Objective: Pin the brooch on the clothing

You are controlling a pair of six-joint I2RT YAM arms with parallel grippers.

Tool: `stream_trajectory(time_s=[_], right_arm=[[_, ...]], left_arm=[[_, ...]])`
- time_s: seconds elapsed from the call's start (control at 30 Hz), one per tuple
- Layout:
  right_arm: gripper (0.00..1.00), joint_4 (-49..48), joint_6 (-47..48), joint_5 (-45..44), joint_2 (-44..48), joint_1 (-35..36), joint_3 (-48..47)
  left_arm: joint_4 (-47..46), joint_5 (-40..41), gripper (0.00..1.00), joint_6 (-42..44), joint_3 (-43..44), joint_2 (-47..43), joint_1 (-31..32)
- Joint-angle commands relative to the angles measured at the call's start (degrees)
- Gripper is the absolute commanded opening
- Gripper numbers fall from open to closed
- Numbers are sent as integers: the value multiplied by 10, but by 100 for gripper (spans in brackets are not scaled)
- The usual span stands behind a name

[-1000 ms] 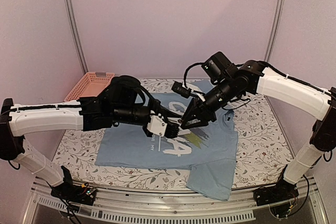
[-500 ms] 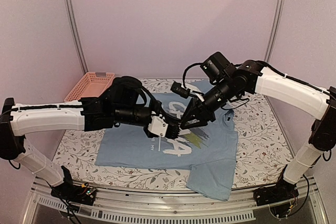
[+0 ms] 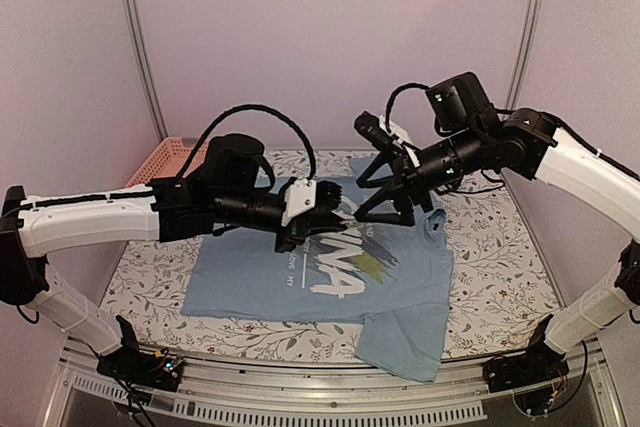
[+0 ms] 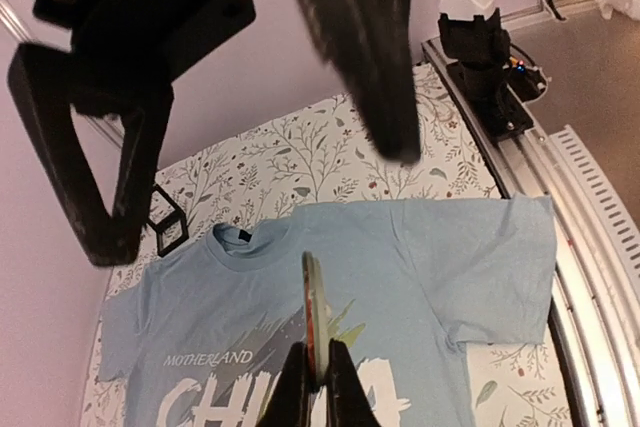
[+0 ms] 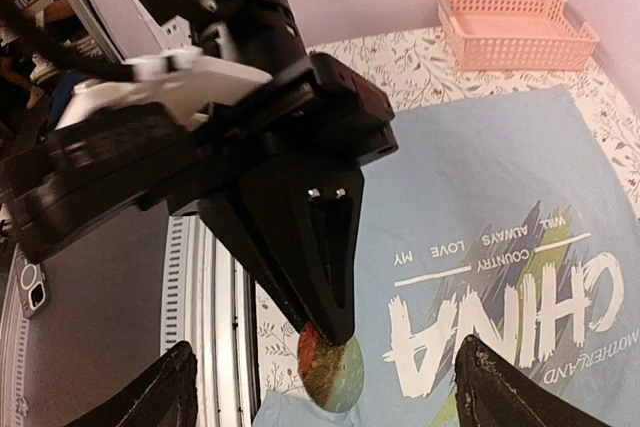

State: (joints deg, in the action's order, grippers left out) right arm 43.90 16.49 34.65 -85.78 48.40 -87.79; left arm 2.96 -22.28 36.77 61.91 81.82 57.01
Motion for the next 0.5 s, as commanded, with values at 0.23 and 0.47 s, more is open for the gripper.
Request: stream_trajectory(time_s=[0.23,0.47], right_arm=[[67,-143,-50,16,99,-23,102],[42,-157,-61,31,74,-23,101]], left_arm=[[22,-186,0,-346,48,-1,-69],[46,-184,0,-350,57,1,-70]])
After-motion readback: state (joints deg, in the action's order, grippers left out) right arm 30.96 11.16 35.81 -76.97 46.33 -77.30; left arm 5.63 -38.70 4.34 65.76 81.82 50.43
